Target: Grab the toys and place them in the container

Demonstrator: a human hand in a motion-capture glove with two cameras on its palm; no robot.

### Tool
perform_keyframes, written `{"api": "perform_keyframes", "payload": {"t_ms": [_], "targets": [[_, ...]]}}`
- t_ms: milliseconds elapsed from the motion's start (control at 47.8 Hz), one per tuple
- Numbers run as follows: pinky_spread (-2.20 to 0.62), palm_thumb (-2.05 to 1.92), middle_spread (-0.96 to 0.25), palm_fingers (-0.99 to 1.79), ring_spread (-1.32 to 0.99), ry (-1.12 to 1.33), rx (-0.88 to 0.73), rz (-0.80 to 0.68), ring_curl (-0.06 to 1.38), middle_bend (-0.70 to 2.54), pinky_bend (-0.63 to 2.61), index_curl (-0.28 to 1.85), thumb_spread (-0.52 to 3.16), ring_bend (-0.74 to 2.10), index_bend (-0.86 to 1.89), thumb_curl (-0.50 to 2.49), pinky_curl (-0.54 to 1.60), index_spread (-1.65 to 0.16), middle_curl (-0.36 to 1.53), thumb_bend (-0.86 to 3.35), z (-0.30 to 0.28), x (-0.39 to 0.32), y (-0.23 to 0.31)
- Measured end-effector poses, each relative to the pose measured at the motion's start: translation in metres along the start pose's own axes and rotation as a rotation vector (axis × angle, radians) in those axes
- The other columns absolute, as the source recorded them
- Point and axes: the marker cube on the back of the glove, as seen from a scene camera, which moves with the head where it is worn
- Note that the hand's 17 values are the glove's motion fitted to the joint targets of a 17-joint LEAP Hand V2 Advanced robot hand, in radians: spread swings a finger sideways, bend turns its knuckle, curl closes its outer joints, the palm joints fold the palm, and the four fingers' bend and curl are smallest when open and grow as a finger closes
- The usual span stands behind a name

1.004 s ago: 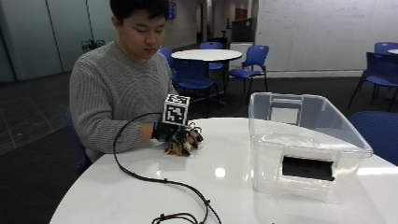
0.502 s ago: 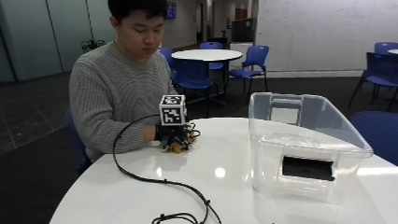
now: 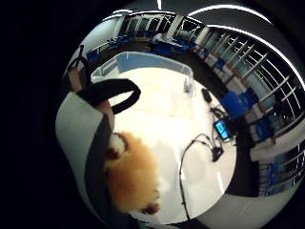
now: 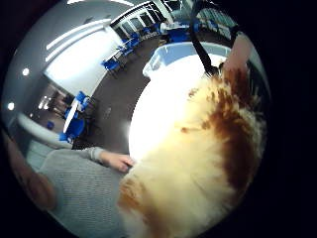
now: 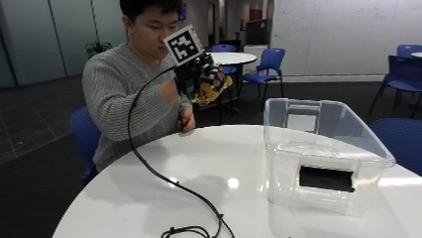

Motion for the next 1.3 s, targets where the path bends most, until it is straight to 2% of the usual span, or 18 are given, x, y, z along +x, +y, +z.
{"api": "perform_keyframes", "payload": {"t_ms": [167, 293, 418, 502, 565, 711, 795, 837, 878, 899, 941, 983, 1109, 1297], "targets": [[-0.44, 0.6, -0.29, 0.82, -0.55, -0.015, -0.024, -0.094, 0.64, 0.94, 0.94, 0.76, 0.54, 1.11, 0.57, 0.86, 0.46, -0.32, 0.78, 0.11, 0.007, 0.004, -0.042], [-0.44, 0.59, -0.28, 0.8, -0.56, -0.164, -0.047, 0.067, 0.66, 0.95, 0.96, 0.81, 0.5, 1.12, 0.58, 0.9, 0.47, -0.31, 0.81, 0.1, 0.03, -0.003, -0.112], [-0.44, 0.6, -0.28, 0.77, -0.56, 0.063, -0.073, 0.077, 0.68, 0.95, 0.99, 0.86, 0.49, 1.13, 0.58, 0.94, 0.48, -0.31, 0.84, 0.09, 0.079, 0.02, -0.185], [-0.43, 0.59, -0.28, 0.76, -0.56, 0.017, -0.111, 0.196, 0.69, 0.95, 1.0, 0.88, 0.48, 1.13, 0.57, 0.96, 0.49, -0.31, 0.86, 0.08, 0.117, 0.008, -0.233], [-0.43, 0.59, -0.28, 0.75, -0.56, 0.034, -0.147, 0.203, 0.7, 0.95, 1.02, 0.9, 0.48, 1.14, 0.56, 0.97, 0.49, -0.31, 0.88, 0.08, 0.14, 0.011, -0.249], [-0.43, 0.59, -0.28, 0.71, -0.56, -0.072, -0.202, 0.193, 0.71, 0.94, 1.04, 0.95, 0.49, 1.14, 0.54, 1.01, 0.49, -0.32, 0.91, 0.07, 0.169, 0.019, -0.254], [-0.41, 0.57, -0.28, 0.62, -0.56, -0.057, -0.314, 0.221, 0.72, 0.91, 1.1, 0.97, 0.53, 1.11, 0.48, 1.02, 0.51, -0.33, 0.92, 0.05, 0.184, 0.024, -0.245], [-0.38, 0.55, -0.29, 0.39, -0.54, -0.064, -0.372, 0.225, 0.72, 0.84, 1.09, 0.95, 0.62, 1.11, 0.36, 1.01, 0.51, -0.34, 0.9, 0.05, 0.188, 0.027, -0.24], [-0.35, 0.52, -0.29, 0.27, -0.53, -0.075, -0.417, 0.223, 0.72, 0.8, 1.08, 0.95, 0.7, 1.11, 0.3, 0.99, 0.51, -0.34, 0.88, 0.03, 0.191, 0.027, -0.235], [-0.27, 0.39, -0.28, 0.03, -0.5, -0.082, -0.435, 0.221, 0.68, 0.73, 1.03, 0.93, 0.8, 0.97, 0.34, 0.94, 0.51, -0.35, 0.85, -0.05, 0.192, 0.026, -0.233], [-0.2, 0.28, -0.27, -0.2, -0.44, -0.089, -0.456, 0.217, 0.66, 0.61, 1.02, 0.92, 0.89, 0.84, 0.39, 0.87, 0.52, -0.36, 0.8, -0.09, 0.192, 0.027, -0.23], [-0.15, 0.21, -0.26, -0.27, -0.39, -0.086, -0.463, 0.214, 0.62, 0.51, 1.0, 0.87, 0.95, 0.72, 0.35, 0.82, 0.49, -0.38, 0.75, -0.09, 0.192, 0.028, -0.226], [-0.05, 0.08, -0.24, -0.19, -0.3, -0.098, -0.461, 0.201, 0.51, 0.31, 0.94, 0.78, 1.08, 0.52, 0.27, 0.69, 0.42, -0.41, 0.64, -0.05, 0.189, 0.026, -0.218], [0.03, -0.03, -0.23, -0.1, -0.22, -0.108, -0.433, 0.143, 0.45, 0.2, 0.85, 0.69, 1.18, 0.41, 0.18, 0.56, 0.38, -0.41, 0.57, -0.04, 0.167, 0.022, -0.191]]}}
